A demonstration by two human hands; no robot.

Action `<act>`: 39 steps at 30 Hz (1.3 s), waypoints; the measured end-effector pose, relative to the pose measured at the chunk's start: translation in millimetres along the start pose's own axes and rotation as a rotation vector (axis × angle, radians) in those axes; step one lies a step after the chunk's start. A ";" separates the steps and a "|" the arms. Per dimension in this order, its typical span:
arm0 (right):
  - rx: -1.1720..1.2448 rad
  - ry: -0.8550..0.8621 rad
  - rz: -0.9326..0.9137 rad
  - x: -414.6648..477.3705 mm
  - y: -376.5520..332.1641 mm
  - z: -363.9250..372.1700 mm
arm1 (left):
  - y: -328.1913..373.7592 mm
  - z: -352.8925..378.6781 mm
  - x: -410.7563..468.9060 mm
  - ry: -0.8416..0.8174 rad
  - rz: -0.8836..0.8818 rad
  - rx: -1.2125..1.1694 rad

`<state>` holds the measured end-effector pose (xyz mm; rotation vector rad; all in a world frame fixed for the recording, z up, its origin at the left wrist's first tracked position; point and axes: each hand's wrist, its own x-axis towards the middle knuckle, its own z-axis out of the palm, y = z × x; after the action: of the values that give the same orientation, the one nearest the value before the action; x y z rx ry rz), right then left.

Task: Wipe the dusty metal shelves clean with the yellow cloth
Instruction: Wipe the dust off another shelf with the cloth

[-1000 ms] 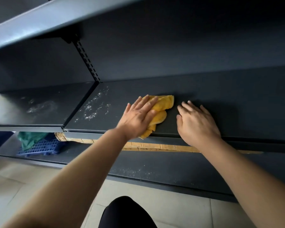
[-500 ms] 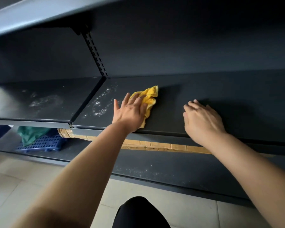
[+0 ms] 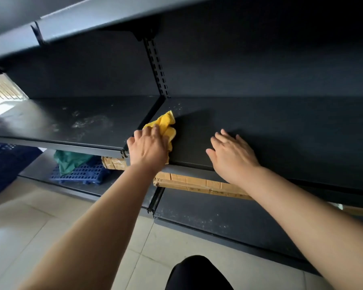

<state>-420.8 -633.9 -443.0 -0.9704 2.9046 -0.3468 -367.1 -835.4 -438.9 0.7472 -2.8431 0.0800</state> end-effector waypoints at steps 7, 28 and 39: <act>-0.003 -0.048 -0.051 27.0 1.6 -3.3 | 3.1 13.4 28.5 -0.155 0.042 -0.134; 0.005 -0.020 -0.040 26.0 4.3 6.2 | 92.1 44.9 159.7 -0.222 0.384 -0.240; 0.046 0.151 0.057 21.7 4.9 4.8 | 63.7 31.6 95.1 -0.176 0.322 -0.272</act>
<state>-440.3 -644.0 -448.4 -0.8897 3.0363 -0.5014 -485.1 -828.9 -450.3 0.2489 -3.0263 -0.3344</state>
